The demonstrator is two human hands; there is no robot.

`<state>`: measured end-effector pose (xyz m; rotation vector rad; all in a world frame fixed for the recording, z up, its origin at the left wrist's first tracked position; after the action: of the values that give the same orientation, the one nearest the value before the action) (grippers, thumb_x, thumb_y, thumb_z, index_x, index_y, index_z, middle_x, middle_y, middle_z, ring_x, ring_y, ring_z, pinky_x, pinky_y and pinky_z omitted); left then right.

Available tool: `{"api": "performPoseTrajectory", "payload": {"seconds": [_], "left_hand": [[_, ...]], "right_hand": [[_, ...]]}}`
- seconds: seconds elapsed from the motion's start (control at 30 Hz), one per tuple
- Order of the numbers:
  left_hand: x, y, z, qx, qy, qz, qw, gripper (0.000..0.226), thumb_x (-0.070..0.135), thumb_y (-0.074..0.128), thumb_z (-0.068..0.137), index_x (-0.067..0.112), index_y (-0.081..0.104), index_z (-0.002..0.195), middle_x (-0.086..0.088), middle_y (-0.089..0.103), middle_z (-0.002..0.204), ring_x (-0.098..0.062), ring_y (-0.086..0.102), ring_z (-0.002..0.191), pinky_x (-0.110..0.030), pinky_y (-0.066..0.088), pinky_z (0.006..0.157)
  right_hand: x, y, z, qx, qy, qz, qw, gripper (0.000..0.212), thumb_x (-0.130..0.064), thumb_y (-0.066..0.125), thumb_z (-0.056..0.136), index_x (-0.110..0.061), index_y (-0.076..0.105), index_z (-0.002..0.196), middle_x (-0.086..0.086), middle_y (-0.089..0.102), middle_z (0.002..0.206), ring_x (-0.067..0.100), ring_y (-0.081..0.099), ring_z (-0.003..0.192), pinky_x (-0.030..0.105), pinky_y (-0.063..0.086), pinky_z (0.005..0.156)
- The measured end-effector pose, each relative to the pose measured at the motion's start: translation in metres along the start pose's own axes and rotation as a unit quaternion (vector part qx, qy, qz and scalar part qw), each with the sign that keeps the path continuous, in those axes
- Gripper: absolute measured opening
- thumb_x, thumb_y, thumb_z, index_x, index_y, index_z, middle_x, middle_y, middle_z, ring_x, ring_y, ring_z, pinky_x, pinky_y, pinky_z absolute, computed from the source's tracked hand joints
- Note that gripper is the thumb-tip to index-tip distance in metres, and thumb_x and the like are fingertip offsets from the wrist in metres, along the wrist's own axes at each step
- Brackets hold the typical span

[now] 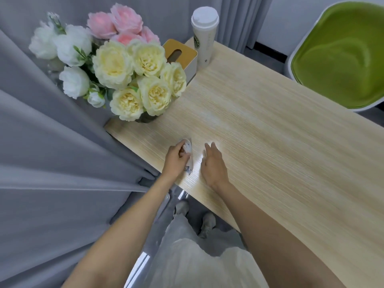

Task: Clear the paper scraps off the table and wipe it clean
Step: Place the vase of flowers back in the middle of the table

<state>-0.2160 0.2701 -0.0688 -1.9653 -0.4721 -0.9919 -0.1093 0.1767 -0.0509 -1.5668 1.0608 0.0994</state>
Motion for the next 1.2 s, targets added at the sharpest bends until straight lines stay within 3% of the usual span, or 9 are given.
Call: {"api": "performPoseTrajectory", "payload": {"seconds": [0.07,0.23,0.5,0.6,0.77,0.9,0.97,1.07,1.2], "left_hand": [[-0.005,-0.016,0.002,-0.003,-0.003,-0.021,1.0,0.049,0.007,0.061,0.09,0.012,0.049,0.137,-0.009,0.055,0.112,-0.013,0.054,0.093,-0.022,0.041,0.083],[-0.023,-0.042,-0.012,0.03,0.006,0.0,1.0,0.055,0.016,0.06,0.092,0.008,0.04,0.143,-0.01,0.039,0.132,-0.018,0.046,0.118,-0.026,0.035,0.107],[-0.062,-0.079,-0.003,0.119,0.01,0.031,0.992,0.068,0.025,0.063,0.091,0.002,0.03,0.146,-0.013,0.02,0.152,-0.027,0.025,0.141,-0.029,0.021,0.117],[-0.063,-0.092,0.004,0.151,0.01,0.053,0.987,0.081,0.039,0.064,0.088,0.009,0.021,0.15,-0.01,0.009,0.158,-0.027,0.014,0.145,-0.038,0.016,0.119],[-0.059,-0.104,0.02,0.16,-0.017,0.065,0.985,0.116,0.049,0.072,0.077,0.012,-0.009,0.152,-0.012,-0.015,0.158,-0.027,-0.009,0.147,-0.045,-0.001,0.119],[-0.056,-0.121,0.047,0.183,-0.024,0.051,0.981,0.128,0.044,0.08,0.071,0.01,-0.014,0.15,-0.013,-0.016,0.158,-0.029,-0.008,0.147,-0.045,0.003,0.119],[-0.054,-0.127,0.062,0.197,-0.004,0.056,0.979,0.13,0.043,0.081,0.07,0.007,-0.014,0.15,-0.014,-0.017,0.158,-0.028,-0.009,0.147,-0.045,0.004,0.119],[-0.055,-0.131,0.08,0.222,0.029,0.05,0.973,0.124,0.037,0.079,0.075,0.008,-0.016,0.149,-0.014,-0.017,0.158,-0.027,-0.008,0.147,-0.043,0.009,0.12],[-0.06,-0.135,0.097,0.237,0.069,0.018,0.969,0.123,0.044,0.078,0.074,0.013,-0.012,0.151,-0.01,-0.008,0.16,-0.024,0.003,0.147,-0.035,0.015,0.116]], "right_hand": [[-0.014,-0.001,0.003,-0.017,-0.014,0.004,1.0,0.052,-0.016,0.031,0.102,-0.011,0.016,0.151,0.011,0.007,0.159,0.022,0.008,0.147,0.031,0.011,0.118],[-0.046,0.013,0.014,-0.011,-0.052,0.004,0.999,0.053,-0.024,0.036,0.099,-0.012,0.024,0.149,0.014,0.015,0.157,0.027,0.017,0.144,0.032,0.014,0.116],[-0.091,0.044,0.06,-0.021,-0.103,0.01,0.994,0.067,-0.036,0.049,0.093,-0.009,0.023,0.149,0.016,0.018,0.156,0.031,0.022,0.142,0.038,0.025,0.115],[-0.097,0.049,0.076,-0.02,-0.098,0.022,0.995,0.08,-0.046,0.056,0.088,-0.007,0.021,0.149,0.017,0.026,0.153,0.033,0.03,0.138,0.041,0.033,0.11],[-0.108,0.049,0.1,-0.03,-0.096,0.107,0.989,0.102,-0.05,0.069,0.079,-0.012,0.008,0.151,0.012,0.018,0.157,0.029,0.018,0.144,0.042,0.026,0.115],[-0.123,0.039,0.118,-0.019,-0.148,0.126,0.981,0.117,-0.045,0.078,0.071,-0.009,0.0,0.151,0.008,0.018,0.157,0.026,0.016,0.144,0.035,0.023,0.116],[-0.133,0.035,0.12,0.003,-0.212,0.148,0.966,0.121,-0.046,0.082,0.063,-0.004,0.007,0.149,0.011,0.027,0.152,0.027,0.025,0.14,0.03,0.024,0.111],[-0.146,0.038,0.126,0.06,-0.329,0.145,0.931,0.123,-0.064,0.076,0.055,0.0,0.022,0.144,0.016,0.042,0.141,0.03,0.04,0.13,0.032,0.032,0.107],[-0.146,0.052,0.146,0.053,-0.344,0.204,0.915,0.111,-0.058,0.082,0.056,-0.019,0.023,0.142,0.003,0.045,0.139,0.017,0.044,0.131,0.042,0.042,0.106]]}}
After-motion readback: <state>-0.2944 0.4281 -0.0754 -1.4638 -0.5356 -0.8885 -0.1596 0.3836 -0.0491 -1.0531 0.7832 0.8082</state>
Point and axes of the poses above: each hand's wrist, its own z-axis towards the middle knuckle, its own y-axis out of the palm, x = y × z, the point moved 5 cm from there along z, towards the middle knuckle
